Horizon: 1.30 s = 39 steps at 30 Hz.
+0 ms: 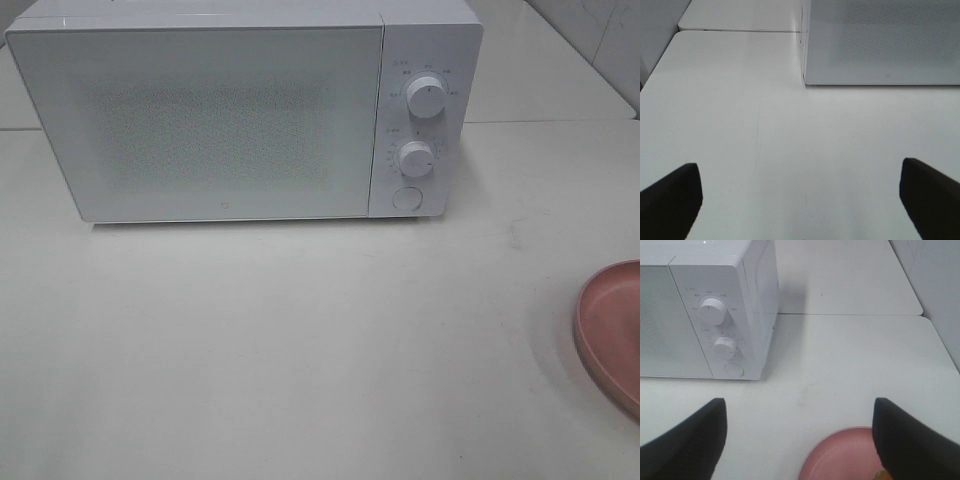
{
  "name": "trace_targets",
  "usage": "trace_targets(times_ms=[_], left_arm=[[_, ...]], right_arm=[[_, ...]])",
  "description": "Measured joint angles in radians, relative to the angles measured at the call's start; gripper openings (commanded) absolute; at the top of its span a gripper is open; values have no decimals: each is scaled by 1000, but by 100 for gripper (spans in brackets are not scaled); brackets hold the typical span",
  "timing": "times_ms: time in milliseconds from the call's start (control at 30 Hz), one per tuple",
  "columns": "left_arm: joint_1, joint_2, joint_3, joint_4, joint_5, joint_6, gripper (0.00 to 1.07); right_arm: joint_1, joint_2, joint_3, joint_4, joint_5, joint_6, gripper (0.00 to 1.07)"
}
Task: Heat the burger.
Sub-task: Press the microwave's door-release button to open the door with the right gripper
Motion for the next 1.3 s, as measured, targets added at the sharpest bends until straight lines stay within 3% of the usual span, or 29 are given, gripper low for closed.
trace_targets(times_ms=[1067, 1300], left_arm=[[0, 0, 0, 0, 0, 0, 100], [0, 0, 0, 0, 0, 0, 100]], right_arm=[[0, 542, 3, 0, -397, 14, 76], [0, 611, 112, 0, -649, 16, 76]])
